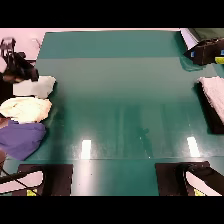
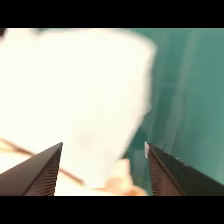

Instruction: Fold the shirts.

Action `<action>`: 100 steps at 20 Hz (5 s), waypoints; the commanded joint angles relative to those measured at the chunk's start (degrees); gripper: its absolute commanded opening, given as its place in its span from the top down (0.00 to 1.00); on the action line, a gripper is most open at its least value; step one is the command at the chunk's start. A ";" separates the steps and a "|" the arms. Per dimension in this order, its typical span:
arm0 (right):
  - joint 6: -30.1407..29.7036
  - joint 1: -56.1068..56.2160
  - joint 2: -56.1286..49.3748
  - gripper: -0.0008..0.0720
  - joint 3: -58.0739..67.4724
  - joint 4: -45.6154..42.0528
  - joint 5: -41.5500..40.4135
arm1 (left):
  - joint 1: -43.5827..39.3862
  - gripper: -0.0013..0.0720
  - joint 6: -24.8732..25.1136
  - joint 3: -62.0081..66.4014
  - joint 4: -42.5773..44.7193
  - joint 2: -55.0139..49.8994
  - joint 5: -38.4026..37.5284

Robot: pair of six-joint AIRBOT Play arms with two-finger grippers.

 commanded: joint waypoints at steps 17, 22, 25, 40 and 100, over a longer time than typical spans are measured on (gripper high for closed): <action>0.00 -0.02 0.00 0.96 0.17 0.37 -2.14 | -2.69 0.95 3.96 13.11 -4.04 11.13 2.73; 0.00 0.00 -2.12 0.97 7.56 0.35 -2.89 | -21.86 0.96 3.76 22.40 -4.15 20.31 -4.44; -0.02 -0.02 -4.63 0.96 14.67 0.37 -1.62 | -36.35 0.96 3.21 22.32 -4.15 18.67 -6.95; 0.00 0.00 -7.93 0.96 24.68 0.48 6.75 | -34.45 0.26 -3.93 21.94 -14.69 -4.44 -7.45; -10.32 -32.70 18.49 0.97 -1.62 9.42 3.74 | -24.17 0.95 6.84 38.75 -21.70 26.97 -0.24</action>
